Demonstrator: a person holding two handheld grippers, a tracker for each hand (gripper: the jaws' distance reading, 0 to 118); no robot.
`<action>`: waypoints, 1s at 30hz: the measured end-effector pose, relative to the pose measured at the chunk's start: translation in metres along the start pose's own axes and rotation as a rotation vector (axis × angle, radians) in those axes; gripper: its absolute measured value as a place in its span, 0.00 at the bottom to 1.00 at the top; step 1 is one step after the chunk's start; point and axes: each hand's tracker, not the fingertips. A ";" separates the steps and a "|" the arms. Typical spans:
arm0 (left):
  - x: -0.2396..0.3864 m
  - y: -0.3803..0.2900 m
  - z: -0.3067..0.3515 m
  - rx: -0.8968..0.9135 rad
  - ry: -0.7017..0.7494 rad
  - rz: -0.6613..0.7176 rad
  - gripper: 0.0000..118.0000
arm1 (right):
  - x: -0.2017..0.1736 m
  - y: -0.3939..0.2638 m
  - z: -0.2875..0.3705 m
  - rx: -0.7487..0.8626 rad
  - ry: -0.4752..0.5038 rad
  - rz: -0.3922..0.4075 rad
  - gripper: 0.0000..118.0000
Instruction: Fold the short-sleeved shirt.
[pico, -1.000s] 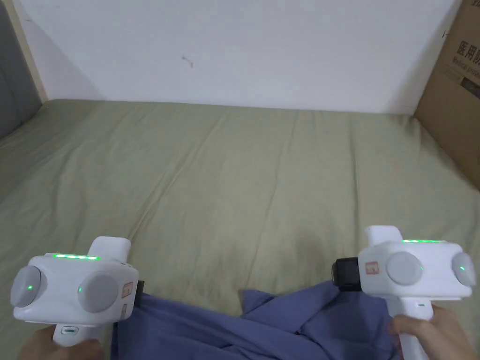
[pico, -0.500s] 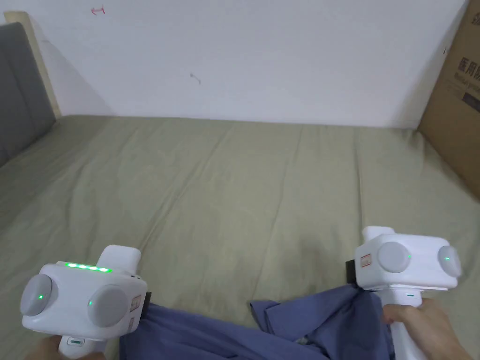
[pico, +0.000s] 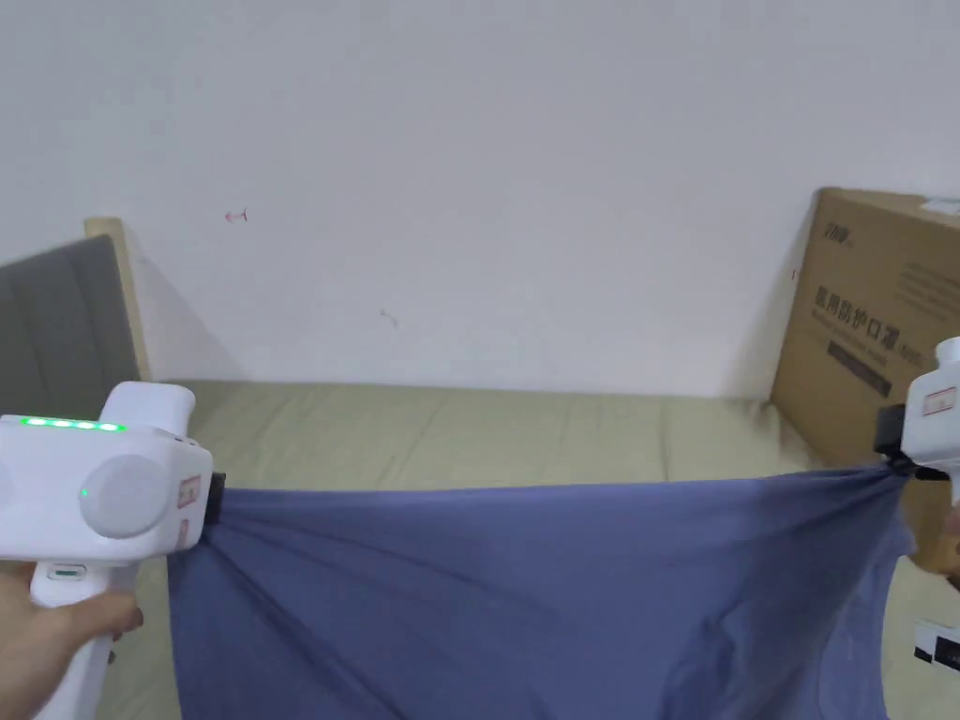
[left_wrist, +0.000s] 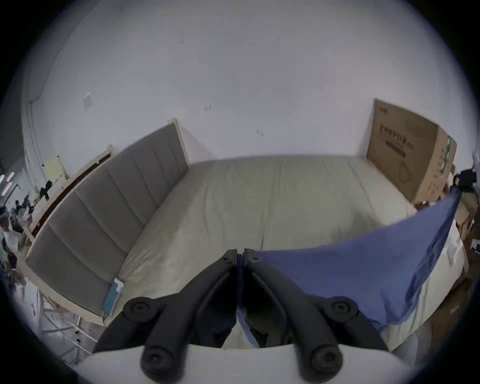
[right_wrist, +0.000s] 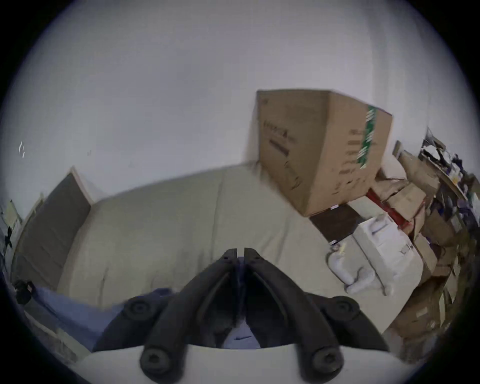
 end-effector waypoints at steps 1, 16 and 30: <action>-0.002 0.006 0.012 0.026 -0.023 0.014 0.02 | 0.008 0.005 0.014 0.011 0.048 -0.053 0.03; 0.020 0.146 0.053 0.245 0.123 -0.018 0.02 | -0.017 0.107 0.059 0.130 0.087 -0.099 0.03; 0.001 0.331 0.007 0.437 0.224 0.075 0.02 | -0.107 0.276 0.067 0.366 0.083 -0.064 0.03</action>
